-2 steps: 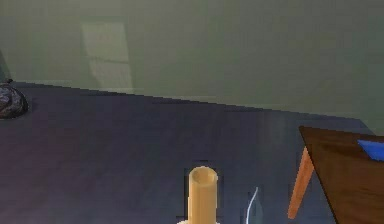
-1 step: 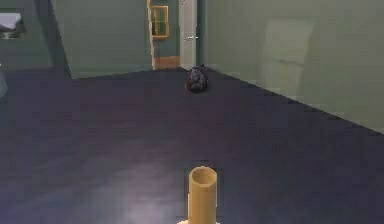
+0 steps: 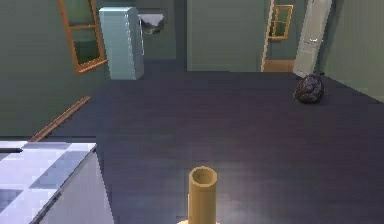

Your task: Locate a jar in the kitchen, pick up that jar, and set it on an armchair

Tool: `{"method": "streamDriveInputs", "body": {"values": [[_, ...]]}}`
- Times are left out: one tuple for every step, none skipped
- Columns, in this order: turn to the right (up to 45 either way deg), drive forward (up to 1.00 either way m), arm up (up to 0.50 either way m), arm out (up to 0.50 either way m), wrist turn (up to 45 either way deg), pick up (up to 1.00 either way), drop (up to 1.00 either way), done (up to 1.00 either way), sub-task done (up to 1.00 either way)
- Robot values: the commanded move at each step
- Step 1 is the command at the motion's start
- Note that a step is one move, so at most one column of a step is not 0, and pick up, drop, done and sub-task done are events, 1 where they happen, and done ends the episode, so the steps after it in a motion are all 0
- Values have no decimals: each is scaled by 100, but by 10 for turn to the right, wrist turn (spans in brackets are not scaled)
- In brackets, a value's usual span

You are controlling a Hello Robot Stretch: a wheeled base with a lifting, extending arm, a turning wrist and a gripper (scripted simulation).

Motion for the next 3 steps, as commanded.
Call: {"method": "streamDriveInputs", "body": {"values": [[0, 35, 0, 0, 0, 0, 0, 0, 0], [210, 0, 0, 0, 0, 0, 0, 0, 0], [0, 100, 0, 0, 0, 0, 0, 0, 0]]}}
